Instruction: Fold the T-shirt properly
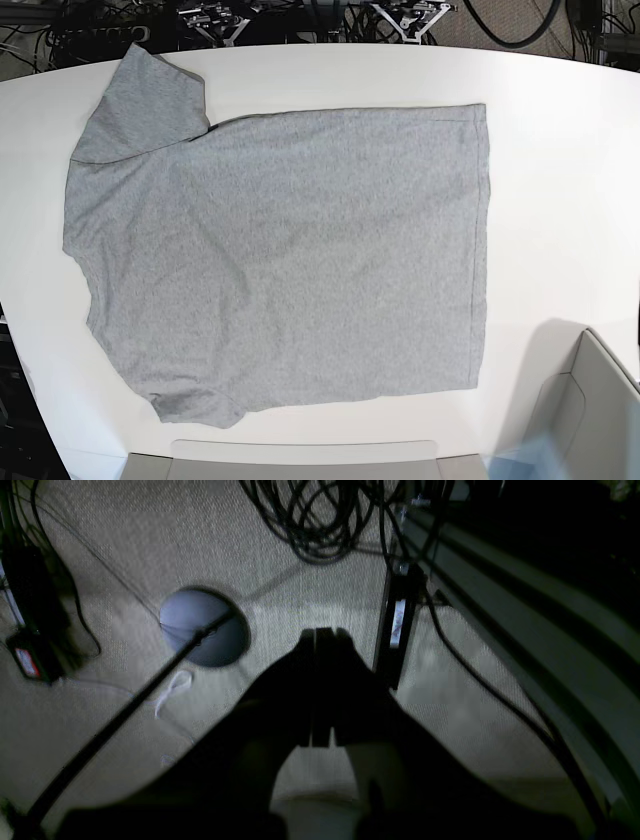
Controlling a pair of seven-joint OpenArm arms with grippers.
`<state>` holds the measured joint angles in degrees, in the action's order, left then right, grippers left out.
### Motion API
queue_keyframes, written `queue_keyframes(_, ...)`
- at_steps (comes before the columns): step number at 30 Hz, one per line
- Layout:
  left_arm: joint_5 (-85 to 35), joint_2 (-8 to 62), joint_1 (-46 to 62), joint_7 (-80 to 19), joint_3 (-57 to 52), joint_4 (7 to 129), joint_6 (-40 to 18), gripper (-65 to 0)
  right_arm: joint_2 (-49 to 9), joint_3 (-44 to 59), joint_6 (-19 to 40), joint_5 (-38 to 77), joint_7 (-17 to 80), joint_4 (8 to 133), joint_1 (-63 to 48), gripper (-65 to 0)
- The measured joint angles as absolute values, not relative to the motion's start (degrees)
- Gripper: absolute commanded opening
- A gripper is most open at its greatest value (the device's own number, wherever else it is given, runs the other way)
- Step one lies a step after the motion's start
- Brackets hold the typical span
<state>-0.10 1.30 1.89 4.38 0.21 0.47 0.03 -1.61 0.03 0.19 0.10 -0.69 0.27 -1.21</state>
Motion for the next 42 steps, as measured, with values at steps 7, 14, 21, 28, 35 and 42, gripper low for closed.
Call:
queue_keyframes(7, -0.21, 2.11, 10.98, 29.3, 0.21, 0.49, -0.01, -64.9, -2.37, 0.03, 0.97, 3.27, -20.4, 0.21, -10.48, -64.9)
queue_keyframes(14, -0.08, 4.05, 21.5, 64.03, 0.4, 0.03, -0.25, -64.7, -6.42, 0.03, 0.64, 3.75, -48.1, 0.23, -19.33, -64.7)
queue_keyframes(21, -0.05, 5.15, 24.08, 72.49, 0.45, 4.49, -0.43, -64.6, -7.46, -0.16, 1.23, 3.16, -64.2, 1.21, -26.72, -61.6)
queue_keyframes(28, -0.08, 5.58, 33.85, 72.6, 0.45, 23.33, -0.36, -62.9, -9.28, 0.03, 1.1, 7.55, -64.34, 16.75, -35.88, -54.3)
queue_keyframes(35, 0.21, 5.41, 44.51, 72.75, 0.67, 48.01, -0.21, -54.5, -11.0, -0.36, 1.32, 15.2, -63.26, 55.02, -55.64, -53.9)
queue_keyframes(42, 0.1, 5.58, 45.15, 67.42, 0.67, 57.41, -0.16, -54.2, -19.03, 1.02, 1.45, 32.56, -47.81, 84.95, -67.64, -39.6)
